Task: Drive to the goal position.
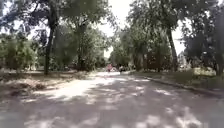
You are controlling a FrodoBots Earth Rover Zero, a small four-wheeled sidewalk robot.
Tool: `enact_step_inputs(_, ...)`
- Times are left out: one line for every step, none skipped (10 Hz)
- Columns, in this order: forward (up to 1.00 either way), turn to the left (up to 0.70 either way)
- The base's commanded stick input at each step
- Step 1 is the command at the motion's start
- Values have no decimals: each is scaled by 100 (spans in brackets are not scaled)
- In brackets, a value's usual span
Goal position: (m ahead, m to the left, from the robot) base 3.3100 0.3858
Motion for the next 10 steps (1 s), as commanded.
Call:
enact_step_inputs(70, 0)
enact_step_inputs(70, 0)
enact_step_inputs(70, 0)
enact_step_inputs(70, 0)
enact_step_inputs(70, 0)
enact_step_inputs(70, 0)
enact_step_inputs(70, 0)
enact_step_inputs(70, 0)
enact_step_inputs(70, 0)
enact_step_inputs(70, 0)
